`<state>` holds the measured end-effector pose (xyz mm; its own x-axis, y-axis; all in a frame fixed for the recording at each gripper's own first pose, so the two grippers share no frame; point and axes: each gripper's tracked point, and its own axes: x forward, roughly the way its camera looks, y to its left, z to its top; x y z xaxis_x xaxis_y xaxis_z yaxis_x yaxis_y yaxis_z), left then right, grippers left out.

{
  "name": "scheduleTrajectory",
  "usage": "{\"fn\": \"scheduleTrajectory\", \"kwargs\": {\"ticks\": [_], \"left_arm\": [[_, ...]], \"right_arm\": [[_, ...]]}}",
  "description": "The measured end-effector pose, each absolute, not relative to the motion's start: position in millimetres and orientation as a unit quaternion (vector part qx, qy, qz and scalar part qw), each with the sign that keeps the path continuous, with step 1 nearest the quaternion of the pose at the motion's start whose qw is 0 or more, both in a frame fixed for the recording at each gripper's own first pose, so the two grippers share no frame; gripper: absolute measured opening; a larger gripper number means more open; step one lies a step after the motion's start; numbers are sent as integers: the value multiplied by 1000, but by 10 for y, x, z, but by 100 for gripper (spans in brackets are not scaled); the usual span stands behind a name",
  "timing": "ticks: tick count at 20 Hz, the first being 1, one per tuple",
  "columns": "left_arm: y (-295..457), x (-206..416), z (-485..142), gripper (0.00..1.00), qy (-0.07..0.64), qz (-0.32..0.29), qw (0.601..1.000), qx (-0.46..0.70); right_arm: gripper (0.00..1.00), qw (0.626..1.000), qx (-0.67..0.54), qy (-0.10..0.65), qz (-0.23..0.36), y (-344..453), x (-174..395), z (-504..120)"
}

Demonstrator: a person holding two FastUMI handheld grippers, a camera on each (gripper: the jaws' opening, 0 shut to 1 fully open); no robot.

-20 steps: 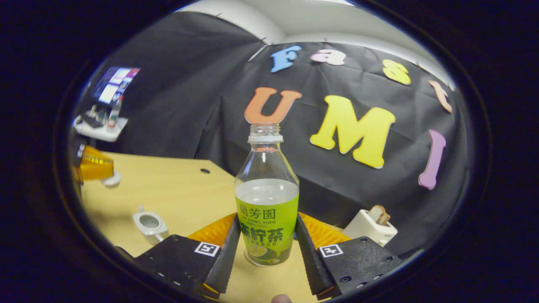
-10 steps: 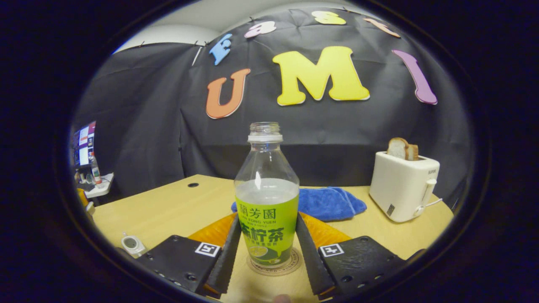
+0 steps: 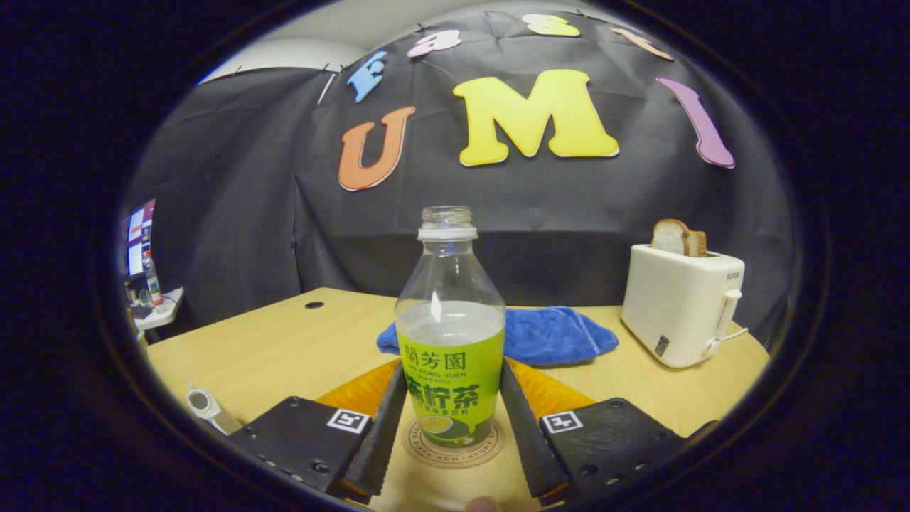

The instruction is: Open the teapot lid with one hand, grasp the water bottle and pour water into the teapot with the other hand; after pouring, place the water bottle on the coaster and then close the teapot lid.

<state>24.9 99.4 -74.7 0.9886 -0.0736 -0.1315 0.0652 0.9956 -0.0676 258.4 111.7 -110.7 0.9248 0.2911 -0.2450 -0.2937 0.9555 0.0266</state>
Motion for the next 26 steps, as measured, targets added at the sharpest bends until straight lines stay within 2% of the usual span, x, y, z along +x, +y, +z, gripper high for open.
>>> {"fn": "scheduleTrajectory", "kwargs": {"ticks": [4,5,7,11,12,13,16,17,18,22,26], "left_arm": [[990,251,-754,3,69,-36,996,-32],[991,253,-755,3,68,-35,997,-32],[966,260,-779,3,70,-36,996,-33],[705,366,-803,3,67,-48,996,-39],[623,415,-819,3,68,-55,995,-43],[552,439,-853,3,70,-61,995,-42],[438,558,-897,3,75,-70,994,-36],[401,598,-905,3,73,-71,994,-38],[389,635,-911,3,72,-71,994,-39],[418,763,-1030,3,80,-62,994,-39],[397,815,-1106,3,89,-62,993,-46]], "right_arm": [[79,981,-2,119,151,1113,2547,-1054],[89,982,1,115,151,1114,2517,-1011],[96,982,2,107,154,1088,2405,-893],[94,986,-17,61,155,874,1957,-489],[96,987,-24,52,152,783,1815,-431],[94,988,-27,46,147,680,1673,-372],[96,991,-28,31,127,375,1248,-312],[93,992,-28,24,117,268,1137,-292],[96,994,-30,17,105,149,1036,-288],[96,997,-35,-3,64,-172,808,-277],[96,998,-23,-5,63,-175,756,-281]]}}
